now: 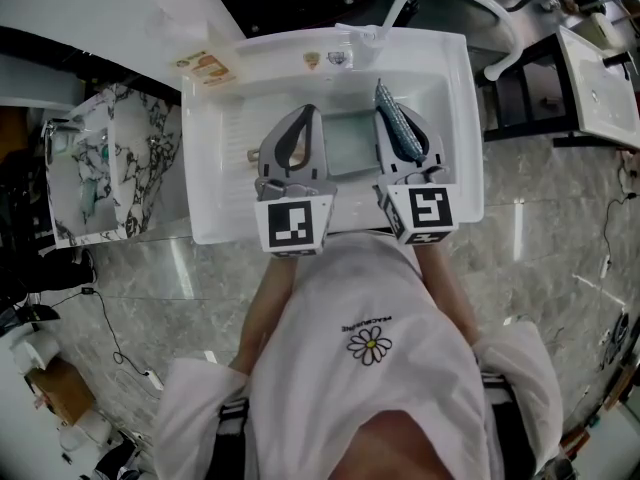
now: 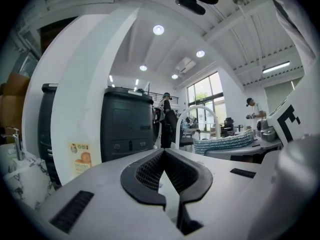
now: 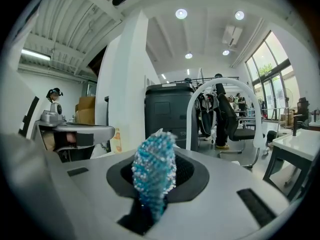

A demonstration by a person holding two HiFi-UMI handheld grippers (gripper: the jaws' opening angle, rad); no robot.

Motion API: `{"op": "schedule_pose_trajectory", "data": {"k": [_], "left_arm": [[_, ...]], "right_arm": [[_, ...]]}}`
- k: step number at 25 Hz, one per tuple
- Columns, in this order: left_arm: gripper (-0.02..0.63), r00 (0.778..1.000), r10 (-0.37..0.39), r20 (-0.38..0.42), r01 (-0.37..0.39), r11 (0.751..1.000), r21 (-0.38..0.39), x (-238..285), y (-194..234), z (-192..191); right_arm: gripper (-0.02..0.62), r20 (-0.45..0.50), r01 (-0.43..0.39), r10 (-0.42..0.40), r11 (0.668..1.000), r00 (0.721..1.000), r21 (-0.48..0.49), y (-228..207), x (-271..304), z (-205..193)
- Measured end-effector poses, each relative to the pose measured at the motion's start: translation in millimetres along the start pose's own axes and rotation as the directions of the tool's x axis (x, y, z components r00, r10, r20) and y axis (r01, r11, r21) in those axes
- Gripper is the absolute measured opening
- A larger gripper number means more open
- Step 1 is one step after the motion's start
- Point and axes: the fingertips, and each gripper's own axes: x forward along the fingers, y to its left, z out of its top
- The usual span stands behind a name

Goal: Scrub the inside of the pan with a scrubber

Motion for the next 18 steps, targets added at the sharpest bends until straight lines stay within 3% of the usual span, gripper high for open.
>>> {"op": "schedule_pose_trajectory", "data": {"k": [18], "left_arm": [[0.015, 1.000, -0.006, -0.004, 0.006, 1.000, 0.000, -4, 4, 2]], "right_arm": [[0.066, -0.021, -0.049, 0.049, 0.999, 0.999, 0.017, 21, -4, -5]]}}
